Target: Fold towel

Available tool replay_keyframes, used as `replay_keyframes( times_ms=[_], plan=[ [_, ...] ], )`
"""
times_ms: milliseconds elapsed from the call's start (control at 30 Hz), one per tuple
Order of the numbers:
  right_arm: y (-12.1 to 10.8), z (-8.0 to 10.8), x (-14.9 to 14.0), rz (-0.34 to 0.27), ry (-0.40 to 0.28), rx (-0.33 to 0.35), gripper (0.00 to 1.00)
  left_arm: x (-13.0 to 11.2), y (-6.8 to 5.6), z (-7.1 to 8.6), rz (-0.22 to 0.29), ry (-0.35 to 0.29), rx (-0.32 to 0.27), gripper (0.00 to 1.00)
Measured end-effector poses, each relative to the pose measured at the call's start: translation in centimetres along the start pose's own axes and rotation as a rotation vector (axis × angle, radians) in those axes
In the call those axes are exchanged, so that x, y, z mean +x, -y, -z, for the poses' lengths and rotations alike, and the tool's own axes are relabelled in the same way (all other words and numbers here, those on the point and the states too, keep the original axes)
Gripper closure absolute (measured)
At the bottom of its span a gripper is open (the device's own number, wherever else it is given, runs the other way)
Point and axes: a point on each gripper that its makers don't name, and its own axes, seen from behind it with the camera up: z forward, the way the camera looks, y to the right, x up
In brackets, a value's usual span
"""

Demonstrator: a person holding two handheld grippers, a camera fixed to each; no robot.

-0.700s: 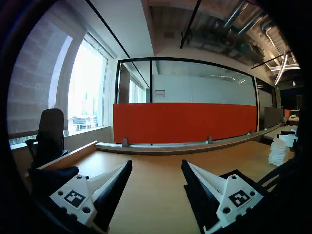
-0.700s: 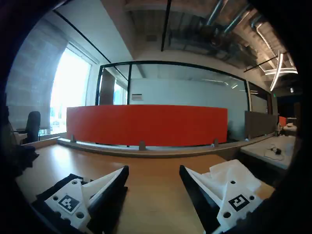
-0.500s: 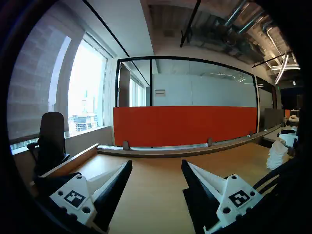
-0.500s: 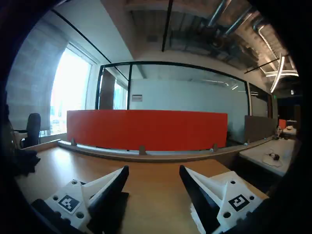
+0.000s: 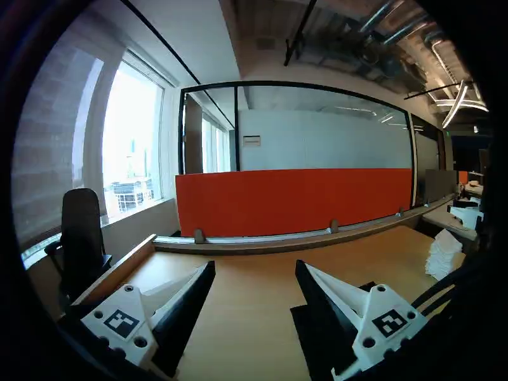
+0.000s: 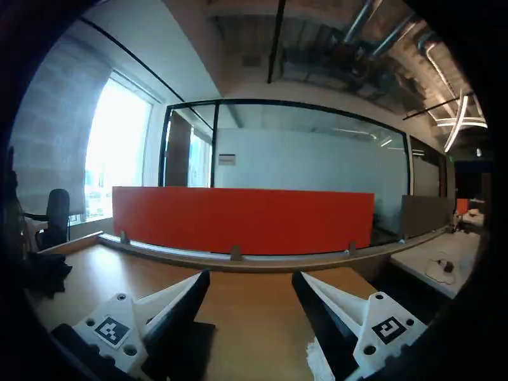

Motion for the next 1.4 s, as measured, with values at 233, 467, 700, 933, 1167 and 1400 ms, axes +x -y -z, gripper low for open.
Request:
replay_keyframes(
  times_ms=[233, 467, 700, 933, 1167, 1400],
  plan=[
    [2.0, 0.2, -0.5, 0.046, 0.067, 0.106, 0.0, 0.0, -2.2, -0.1, -0.035, 0.053, -0.096, 0.07],
    [4.0, 0.7, -0.8, 0.099, 0.13, 0.219, 0.0, -0.3, -4.5, 0.0, -0.073, 0.097, -0.198, 0.07],
    [5.9, 1.5, -1.6, 0.143, 0.193, 0.326, 0.0, -1.5, -6.5, 0.4, -0.114, 0.149, -0.292, 0.07],
    [7.4, 2.2, -2.4, 0.163, 0.245, 0.401, 0.0, -3.1, -7.6, 0.9, -0.136, 0.201, -0.353, 0.07],
    [8.4, 2.6, -3.5, 0.179, 0.306, 0.455, 0.0, -4.5, -8.4, 1.7, -0.159, 0.249, -0.405, 0.07],
    [9.6, 3.6, -6.4, 0.207, 0.37, 0.506, 0.0, -7.2, -9.1, 2.3, -0.171, 0.303, -0.433, 0.06]
  ],
)
